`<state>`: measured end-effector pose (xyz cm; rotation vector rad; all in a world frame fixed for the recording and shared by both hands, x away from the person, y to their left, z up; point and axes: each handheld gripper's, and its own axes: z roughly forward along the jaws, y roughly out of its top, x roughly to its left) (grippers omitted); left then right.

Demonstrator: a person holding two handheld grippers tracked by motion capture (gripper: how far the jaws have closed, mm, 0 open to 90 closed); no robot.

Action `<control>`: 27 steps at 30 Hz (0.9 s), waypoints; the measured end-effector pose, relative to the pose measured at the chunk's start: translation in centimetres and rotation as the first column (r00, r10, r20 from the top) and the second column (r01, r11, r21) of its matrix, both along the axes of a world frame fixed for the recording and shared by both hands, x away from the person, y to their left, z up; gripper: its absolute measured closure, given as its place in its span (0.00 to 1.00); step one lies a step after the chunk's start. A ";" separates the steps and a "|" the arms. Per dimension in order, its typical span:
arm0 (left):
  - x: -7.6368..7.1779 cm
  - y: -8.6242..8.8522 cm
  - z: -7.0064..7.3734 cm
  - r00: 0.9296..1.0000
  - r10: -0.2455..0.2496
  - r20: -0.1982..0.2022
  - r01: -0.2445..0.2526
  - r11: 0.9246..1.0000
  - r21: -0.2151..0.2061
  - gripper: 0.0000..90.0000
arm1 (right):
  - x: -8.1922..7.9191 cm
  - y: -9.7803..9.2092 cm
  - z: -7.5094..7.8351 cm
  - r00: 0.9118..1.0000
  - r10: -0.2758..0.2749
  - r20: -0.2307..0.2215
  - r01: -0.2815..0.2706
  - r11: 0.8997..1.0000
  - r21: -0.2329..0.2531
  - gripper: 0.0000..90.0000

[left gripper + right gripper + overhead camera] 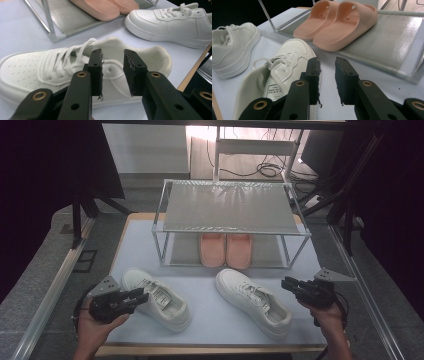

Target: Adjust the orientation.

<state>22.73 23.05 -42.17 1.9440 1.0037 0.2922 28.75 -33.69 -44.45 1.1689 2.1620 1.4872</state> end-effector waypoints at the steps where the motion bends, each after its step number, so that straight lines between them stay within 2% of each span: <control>1: 0.1 -0.2 0.0 1.000 -0.003 -0.001 0.003 1.000 0.000 0.75 | 0.0 0.0 -0.1 1.000 -0.002 -0.003 0.002 1.000 0.000 0.82; 5: 0.2 -0.9 0.1 1.000 -0.022 -0.001 0.022 1.000 -0.003 0.75 | 0.1 -0.3 -0.2 1.000 -0.010 -0.008 0.010 1.000 0.002 0.82; 12: 0.2 -2.0 0.4 0.999 -0.047 0.014 0.047 0.999 -0.012 0.89 | 0.2 -0.4 -0.5 1.000 -0.014 -0.016 0.014 1.000 0.002 0.82; 18: 0.5 -3.2 -0.1 0.996 -0.090 -0.022 0.091 0.996 0.009 0.99 | 0.3 -0.4 -0.7 1.000 -0.015 -0.022 0.015 1.000 0.001 0.82; 27: 0.7 -5.0 -1.1 0.989 -0.140 -0.057 0.141 0.990 0.019 1.00 | 0.5 -0.5 -0.9 0.999 -0.018 -0.031 0.018 1.000 0.001 0.82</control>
